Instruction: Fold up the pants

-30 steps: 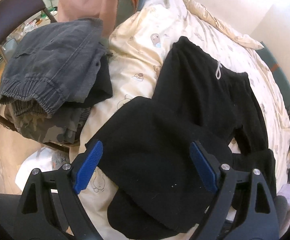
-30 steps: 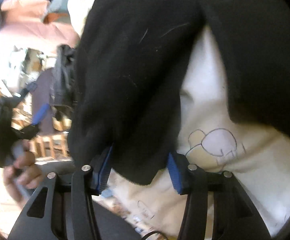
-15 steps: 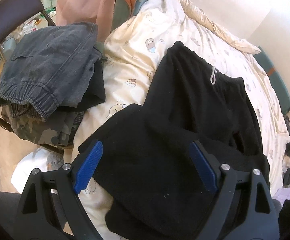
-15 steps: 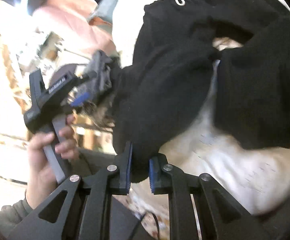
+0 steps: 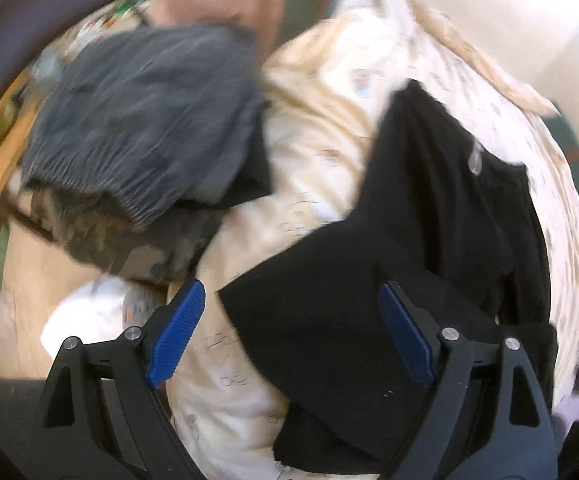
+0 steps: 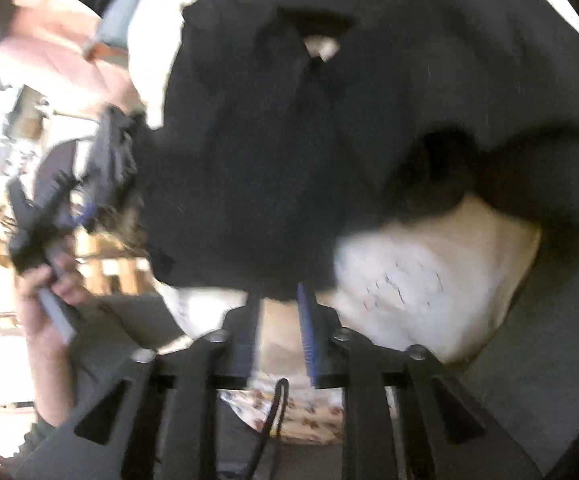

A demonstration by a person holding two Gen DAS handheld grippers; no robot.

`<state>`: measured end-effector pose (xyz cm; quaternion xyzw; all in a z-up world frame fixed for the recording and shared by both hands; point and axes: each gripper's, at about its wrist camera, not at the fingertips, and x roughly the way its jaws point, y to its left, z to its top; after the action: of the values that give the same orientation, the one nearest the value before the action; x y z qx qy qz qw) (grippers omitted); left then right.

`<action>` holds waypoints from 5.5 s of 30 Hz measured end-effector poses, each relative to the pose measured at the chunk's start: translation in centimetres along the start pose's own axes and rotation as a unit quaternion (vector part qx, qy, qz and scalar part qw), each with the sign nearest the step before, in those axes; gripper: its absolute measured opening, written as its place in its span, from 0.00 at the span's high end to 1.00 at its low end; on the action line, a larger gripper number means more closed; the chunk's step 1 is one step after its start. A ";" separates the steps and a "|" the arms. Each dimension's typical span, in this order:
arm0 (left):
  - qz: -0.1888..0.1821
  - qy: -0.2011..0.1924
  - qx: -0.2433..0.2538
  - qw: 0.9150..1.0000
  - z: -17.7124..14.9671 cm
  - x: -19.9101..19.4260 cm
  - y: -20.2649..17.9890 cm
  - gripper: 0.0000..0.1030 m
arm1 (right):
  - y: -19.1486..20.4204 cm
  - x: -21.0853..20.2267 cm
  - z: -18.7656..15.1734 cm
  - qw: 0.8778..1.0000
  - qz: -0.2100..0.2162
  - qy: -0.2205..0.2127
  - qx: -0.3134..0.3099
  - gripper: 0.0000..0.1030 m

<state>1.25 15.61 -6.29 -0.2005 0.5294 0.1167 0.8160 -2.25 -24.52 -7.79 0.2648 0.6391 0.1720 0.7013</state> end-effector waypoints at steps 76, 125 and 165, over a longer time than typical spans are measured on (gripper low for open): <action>-0.088 -0.021 0.034 0.995 18.2 11.7 -12.2 0.41 | -1.8 2.9 37.4 0.989 0.006 -0.144 -0.015 0.84; 0.028 -0.019 0.094 0.995 17.6 17.6 -12.2 0.30 | 0.9 8.1 38.7 0.975 -0.120 -0.119 -0.147 0.31; -0.087 0.001 0.251 0.964 23.1 22.0 -18.8 0.54 | -4.0 3.2 38.0 0.973 -0.135 -0.167 -0.090 0.97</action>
<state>36.75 8.76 -14.20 -0.0346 0.5230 -0.0918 0.8467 35.33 -31.63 -11.10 0.1367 0.5249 0.0856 0.8357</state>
